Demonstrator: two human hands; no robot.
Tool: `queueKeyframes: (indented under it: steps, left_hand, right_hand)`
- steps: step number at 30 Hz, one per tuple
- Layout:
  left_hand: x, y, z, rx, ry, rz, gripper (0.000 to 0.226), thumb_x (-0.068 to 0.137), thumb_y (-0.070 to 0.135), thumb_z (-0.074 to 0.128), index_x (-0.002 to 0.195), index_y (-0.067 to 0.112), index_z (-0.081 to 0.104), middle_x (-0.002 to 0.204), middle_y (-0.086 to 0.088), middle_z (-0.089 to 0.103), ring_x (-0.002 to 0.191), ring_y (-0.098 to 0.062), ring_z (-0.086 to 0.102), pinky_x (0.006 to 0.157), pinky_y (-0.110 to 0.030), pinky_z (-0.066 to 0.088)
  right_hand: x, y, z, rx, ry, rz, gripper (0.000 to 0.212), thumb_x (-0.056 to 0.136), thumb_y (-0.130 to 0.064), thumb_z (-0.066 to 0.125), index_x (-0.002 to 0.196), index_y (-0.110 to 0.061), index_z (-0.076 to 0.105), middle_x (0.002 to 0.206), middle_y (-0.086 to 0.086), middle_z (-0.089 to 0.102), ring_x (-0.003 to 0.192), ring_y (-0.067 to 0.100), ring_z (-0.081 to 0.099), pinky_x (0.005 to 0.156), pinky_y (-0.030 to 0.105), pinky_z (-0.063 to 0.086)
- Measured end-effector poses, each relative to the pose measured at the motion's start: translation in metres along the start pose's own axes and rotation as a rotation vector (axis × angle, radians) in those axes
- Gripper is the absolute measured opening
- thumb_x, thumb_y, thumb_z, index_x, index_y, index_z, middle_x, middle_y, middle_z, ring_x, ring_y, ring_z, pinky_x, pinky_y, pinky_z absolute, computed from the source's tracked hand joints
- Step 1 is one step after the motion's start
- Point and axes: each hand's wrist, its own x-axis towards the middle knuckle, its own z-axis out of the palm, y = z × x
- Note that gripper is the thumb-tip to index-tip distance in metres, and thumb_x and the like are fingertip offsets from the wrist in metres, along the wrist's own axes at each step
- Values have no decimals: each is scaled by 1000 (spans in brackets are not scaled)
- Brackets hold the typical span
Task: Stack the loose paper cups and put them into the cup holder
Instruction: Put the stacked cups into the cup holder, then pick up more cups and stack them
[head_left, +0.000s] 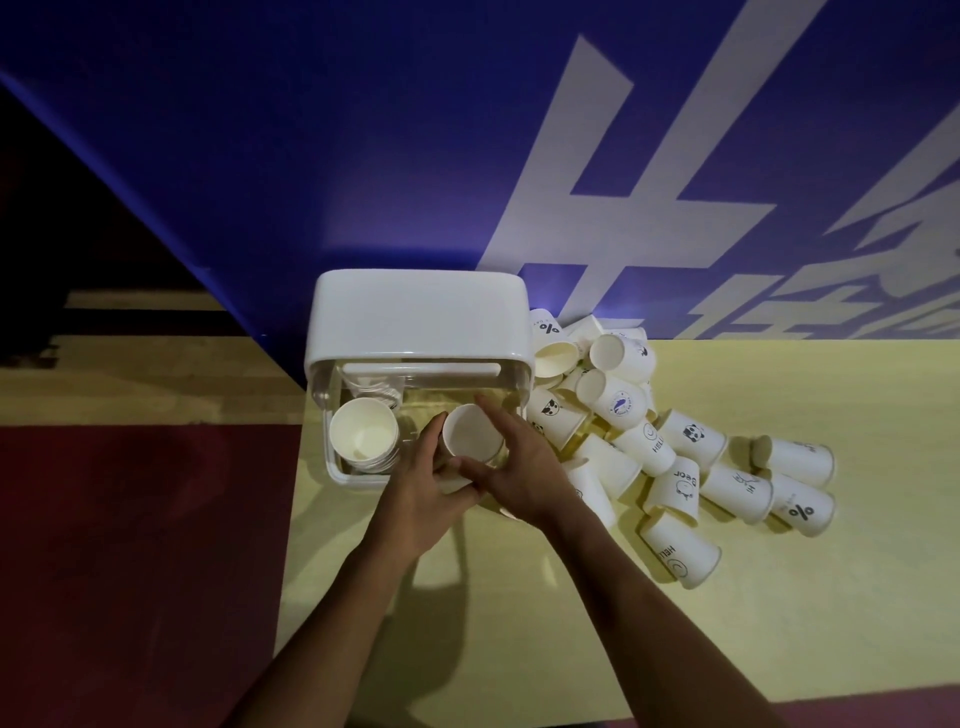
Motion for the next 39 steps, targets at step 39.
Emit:
queueKeyframes:
  steps: [39]
  left_hand:
    - [47,163,302,879,-373,547,53,95,41,61,143,23,48,145,7,50,129,-19,51,94,-37,49]
  right_hand:
    - [-180,180,-214,242,510,463,25,94,-22,69,119,-25,74,113,-17,73,99,-2,68,89,26,57]
